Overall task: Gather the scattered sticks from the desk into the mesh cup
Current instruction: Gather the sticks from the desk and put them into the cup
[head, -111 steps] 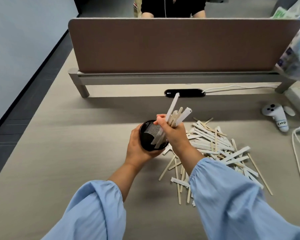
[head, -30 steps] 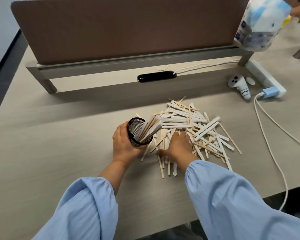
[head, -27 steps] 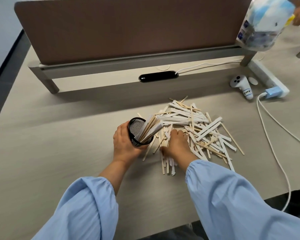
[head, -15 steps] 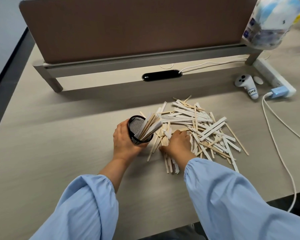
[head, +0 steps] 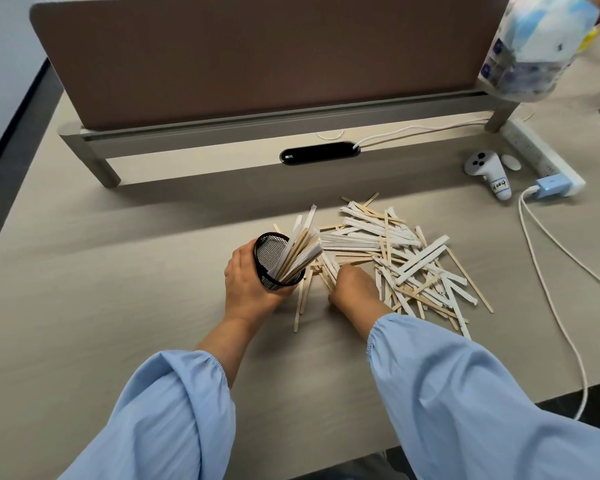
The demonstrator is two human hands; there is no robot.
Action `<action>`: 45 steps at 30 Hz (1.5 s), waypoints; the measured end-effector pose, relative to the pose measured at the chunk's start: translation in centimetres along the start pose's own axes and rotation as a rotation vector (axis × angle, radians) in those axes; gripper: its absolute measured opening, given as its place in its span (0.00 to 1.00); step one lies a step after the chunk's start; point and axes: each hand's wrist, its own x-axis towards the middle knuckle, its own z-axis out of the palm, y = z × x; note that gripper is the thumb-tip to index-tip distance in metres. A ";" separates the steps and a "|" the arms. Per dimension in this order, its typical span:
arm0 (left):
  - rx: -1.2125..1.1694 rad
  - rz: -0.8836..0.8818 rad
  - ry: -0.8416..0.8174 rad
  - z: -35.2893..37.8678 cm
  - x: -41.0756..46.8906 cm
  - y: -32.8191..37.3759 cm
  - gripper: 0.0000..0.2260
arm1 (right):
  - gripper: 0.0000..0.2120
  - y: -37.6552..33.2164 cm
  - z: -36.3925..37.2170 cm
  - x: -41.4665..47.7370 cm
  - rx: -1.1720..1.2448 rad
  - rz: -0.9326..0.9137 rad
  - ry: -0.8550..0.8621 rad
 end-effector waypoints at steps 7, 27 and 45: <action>0.009 -0.016 0.002 -0.4 0.0 -0.1 0.42 | 0.16 -0.6 0.0 1.0 0.042 0.172 -0.087; 0.004 -0.069 0.034 -0.2 0.4 0.3 0.42 | 0.10 0.4 -2.3 0.5 1.032 0.012 -0.265; 0.147 -0.106 0.020 0.0 0.9 0.6 0.42 | 0.12 0.4 -2.8 -0.6 1.034 -0.096 -0.316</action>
